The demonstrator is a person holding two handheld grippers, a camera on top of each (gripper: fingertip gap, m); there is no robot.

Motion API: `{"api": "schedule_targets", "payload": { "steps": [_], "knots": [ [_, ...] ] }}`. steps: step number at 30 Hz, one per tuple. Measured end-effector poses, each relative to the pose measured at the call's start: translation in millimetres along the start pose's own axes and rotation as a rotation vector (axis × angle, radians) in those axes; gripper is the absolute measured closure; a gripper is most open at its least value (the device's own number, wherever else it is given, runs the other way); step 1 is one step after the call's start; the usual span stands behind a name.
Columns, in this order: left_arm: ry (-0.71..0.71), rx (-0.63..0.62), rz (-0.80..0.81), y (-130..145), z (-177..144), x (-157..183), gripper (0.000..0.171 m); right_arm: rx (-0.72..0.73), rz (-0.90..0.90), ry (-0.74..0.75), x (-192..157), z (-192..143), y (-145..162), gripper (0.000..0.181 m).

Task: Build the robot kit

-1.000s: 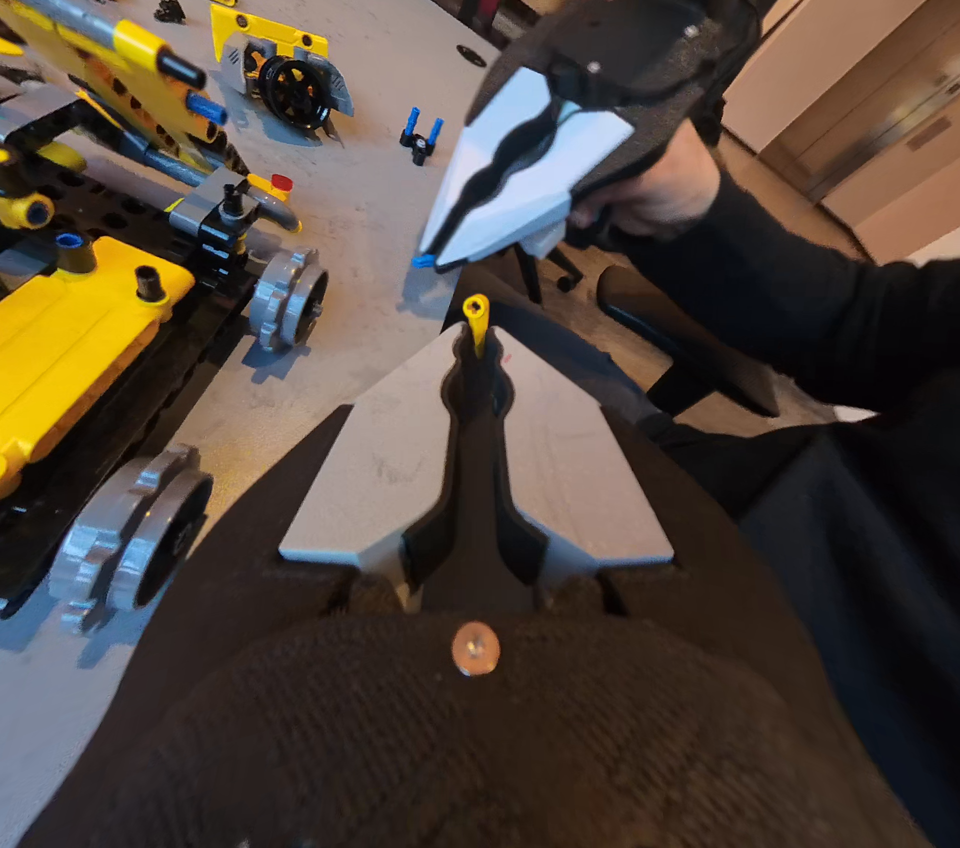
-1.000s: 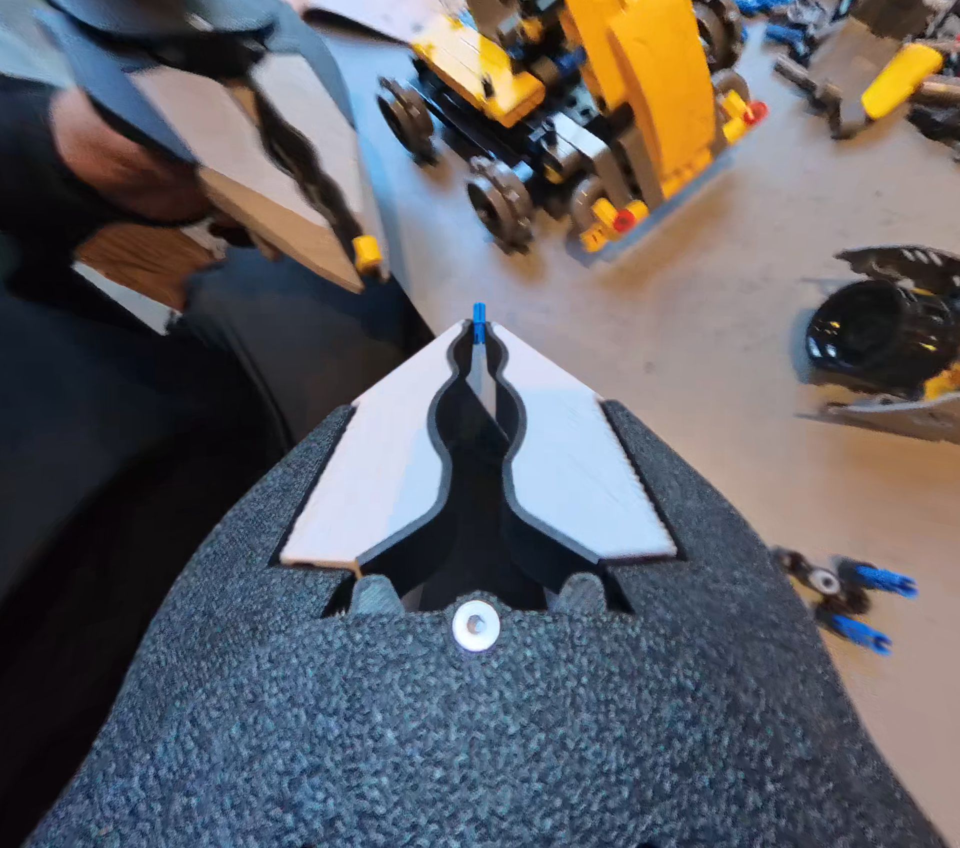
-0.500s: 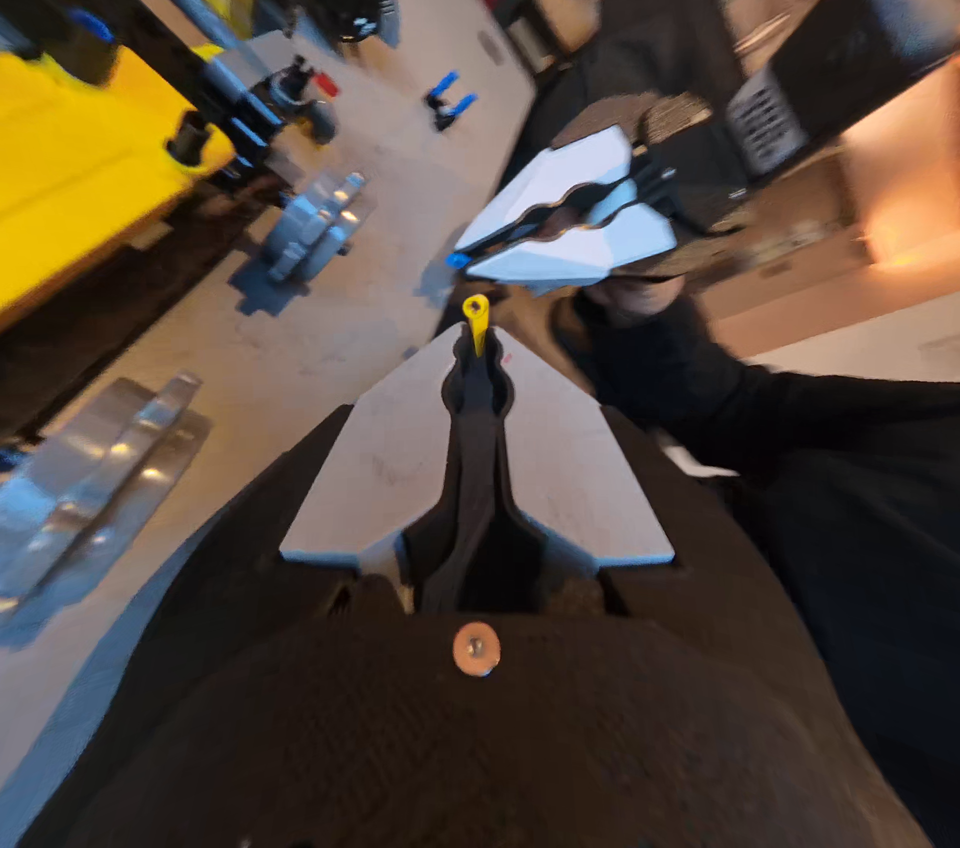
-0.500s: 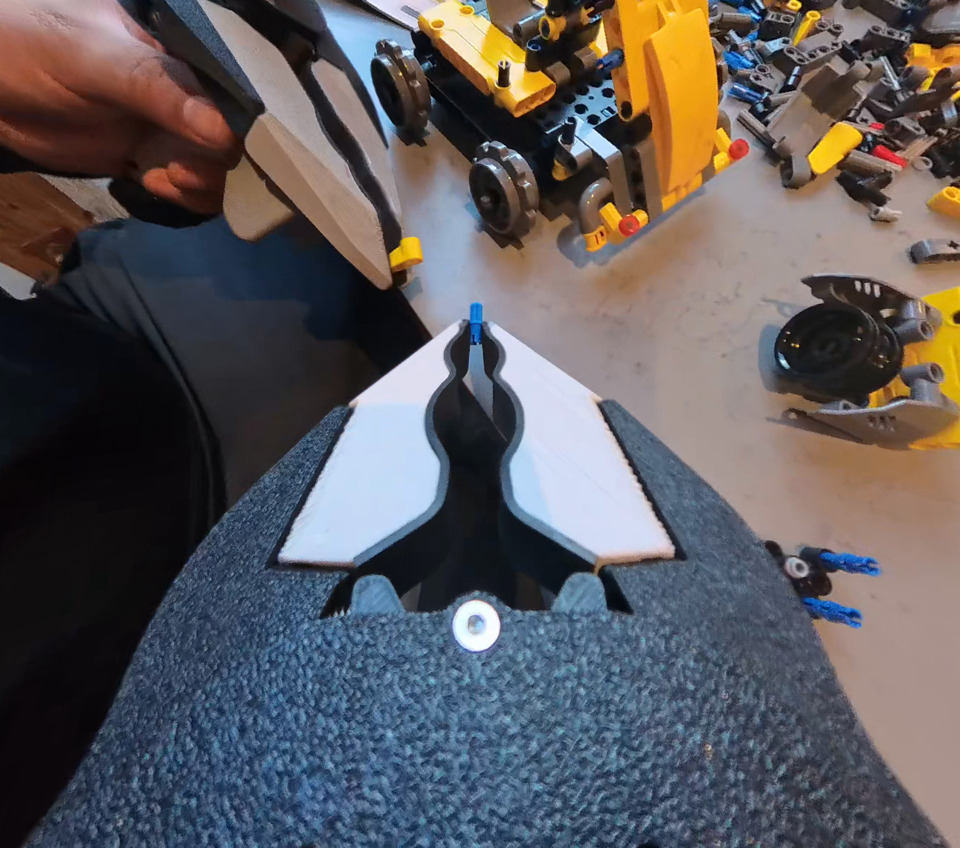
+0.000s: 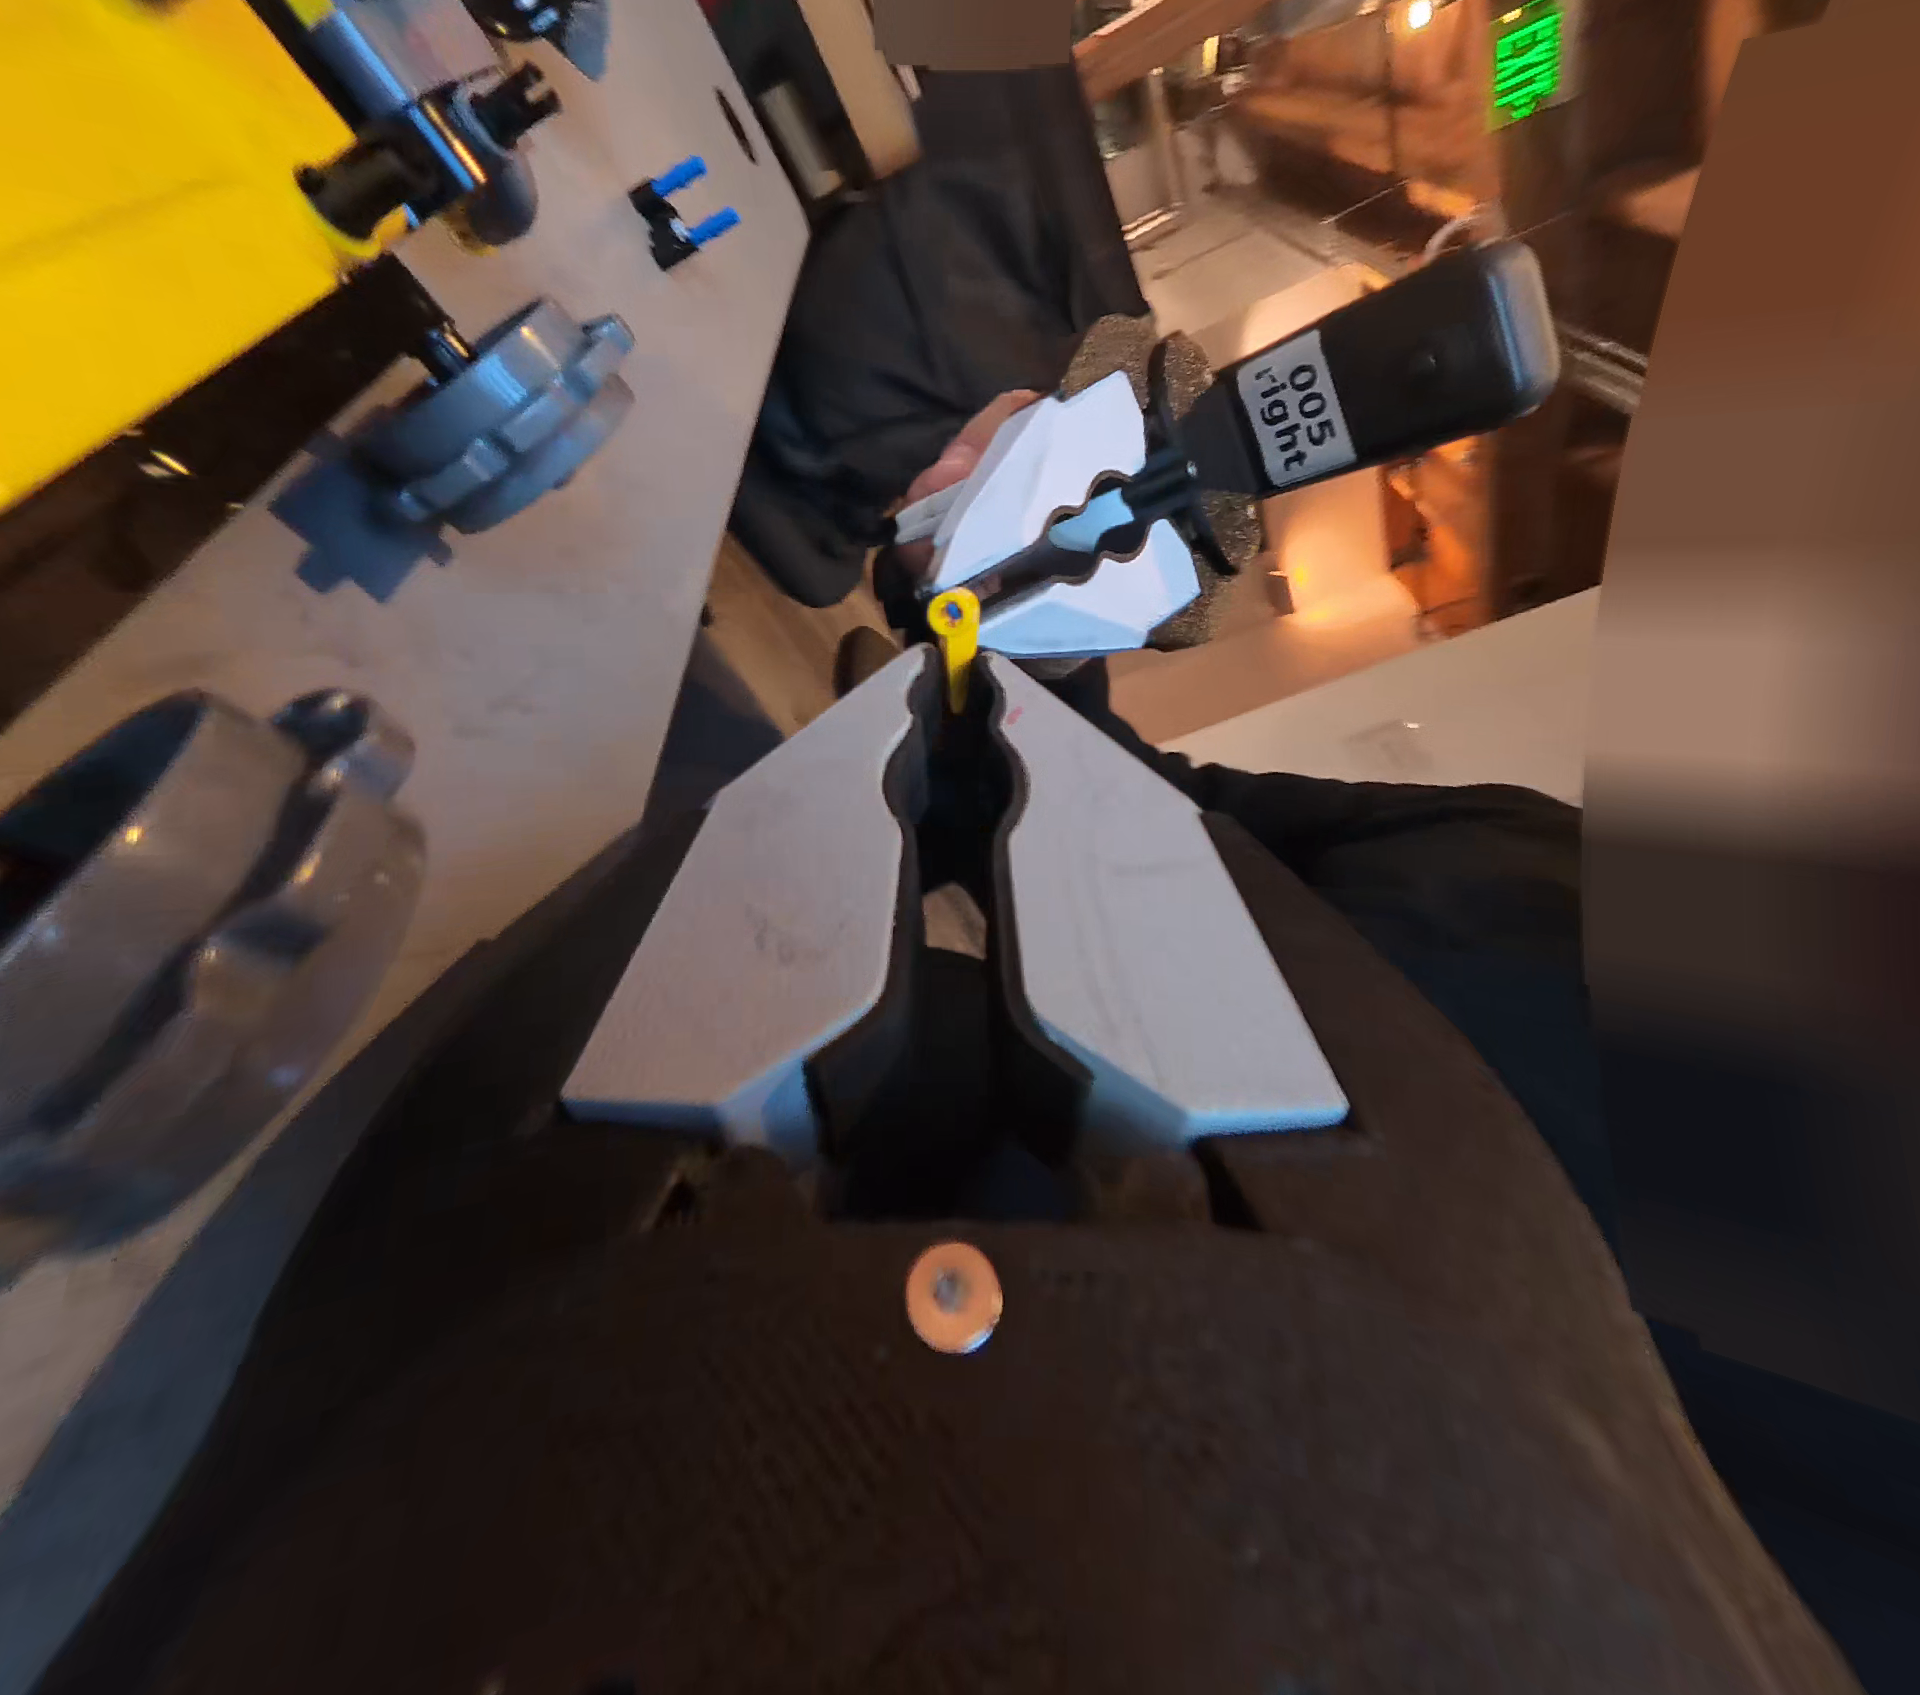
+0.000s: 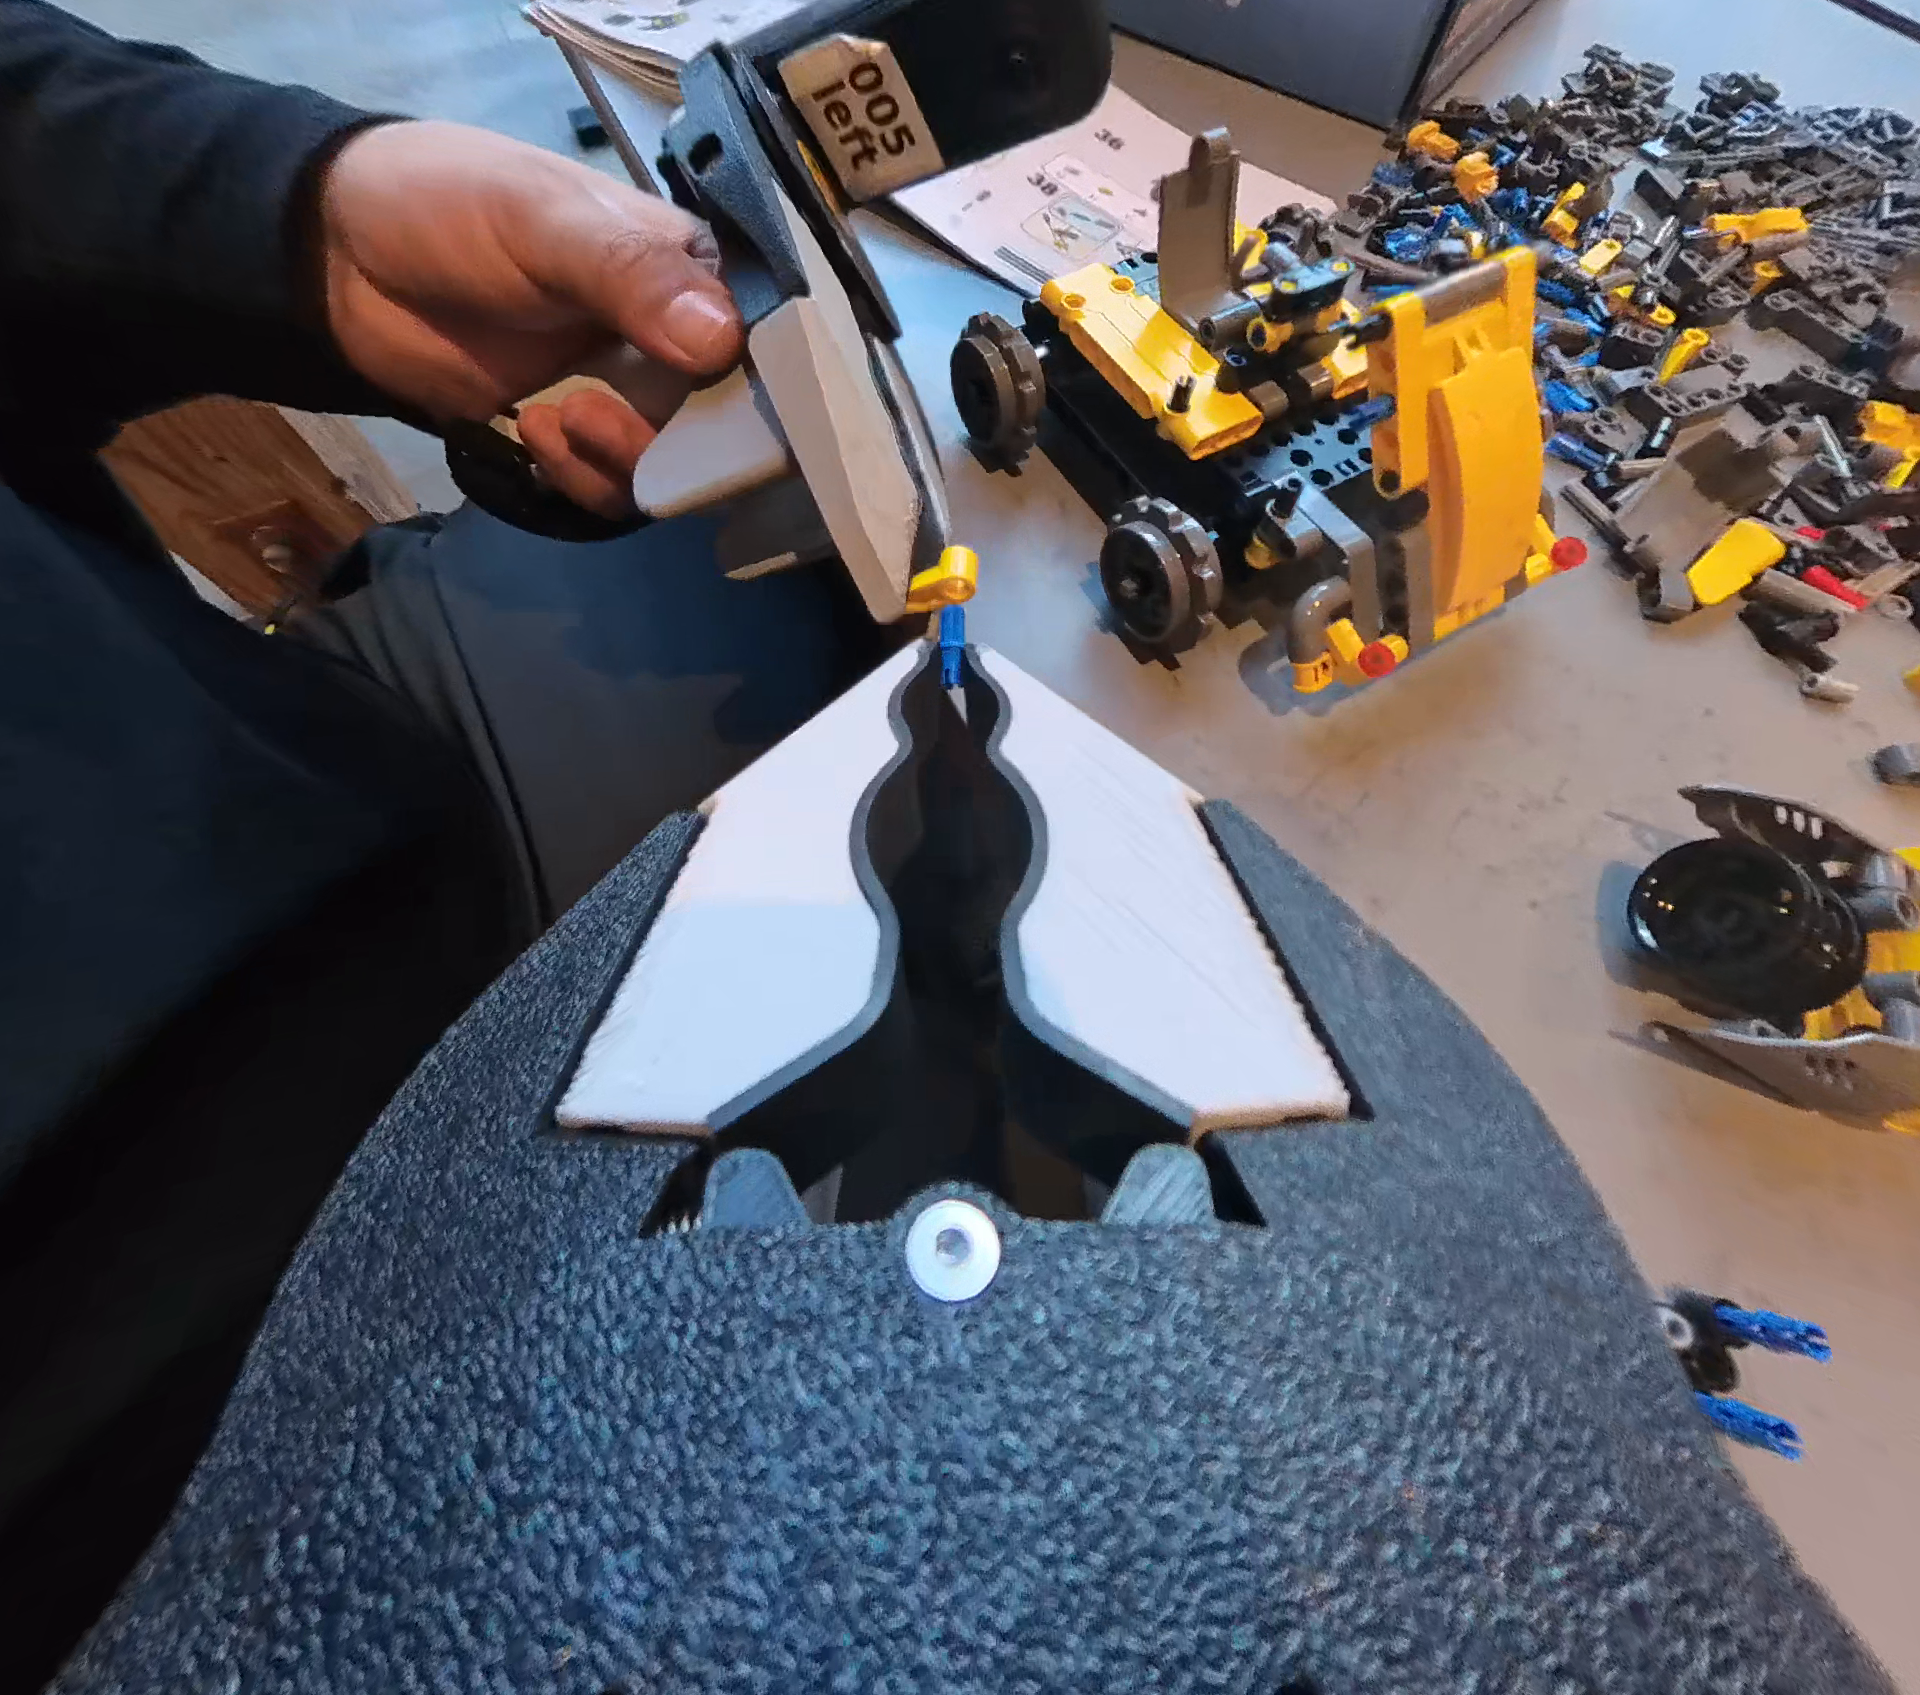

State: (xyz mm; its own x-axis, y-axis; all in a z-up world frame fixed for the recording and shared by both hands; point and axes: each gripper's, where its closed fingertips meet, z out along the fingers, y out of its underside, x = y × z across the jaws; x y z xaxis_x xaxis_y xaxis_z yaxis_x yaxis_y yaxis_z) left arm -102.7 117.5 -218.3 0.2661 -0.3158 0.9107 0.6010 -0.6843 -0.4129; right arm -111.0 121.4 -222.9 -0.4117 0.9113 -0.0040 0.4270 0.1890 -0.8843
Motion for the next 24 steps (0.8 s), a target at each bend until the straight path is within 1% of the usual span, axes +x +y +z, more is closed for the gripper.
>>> {"api": "schedule_targets", "payload": {
  "steps": [3, 15, 17, 20, 22, 24],
  "knots": [
    [-0.011, -0.014, 0.006, 3, 0, -2, 0.168, -0.013, -0.017, 0.022, 0, -1, -4, 0.177],
    [-0.041, -0.051, 0.051, 6, 3, -4, 0.168, -0.068, -0.031, 0.027, -2, 1, 2, 0.177],
    [-0.086, -0.074, 0.096, 7, 3, -7, 0.168, -0.086, -0.049, 0.030, -1, 1, 4, 0.177],
    [-0.200, -0.127, 0.209, 10, 3, -15, 0.168, -0.121, -0.084, 0.041, 0, 4, 10, 0.177],
    [-0.278, -0.154, 0.280, 9, 2, -21, 0.168, -0.128, -0.085, 0.042, 2, 7, 13, 0.177],
    [-0.323, -0.173, 0.321, 9, 1, -25, 0.168, -0.124, -0.073, 0.032, 3, 10, 14, 0.177]
  ]
}}
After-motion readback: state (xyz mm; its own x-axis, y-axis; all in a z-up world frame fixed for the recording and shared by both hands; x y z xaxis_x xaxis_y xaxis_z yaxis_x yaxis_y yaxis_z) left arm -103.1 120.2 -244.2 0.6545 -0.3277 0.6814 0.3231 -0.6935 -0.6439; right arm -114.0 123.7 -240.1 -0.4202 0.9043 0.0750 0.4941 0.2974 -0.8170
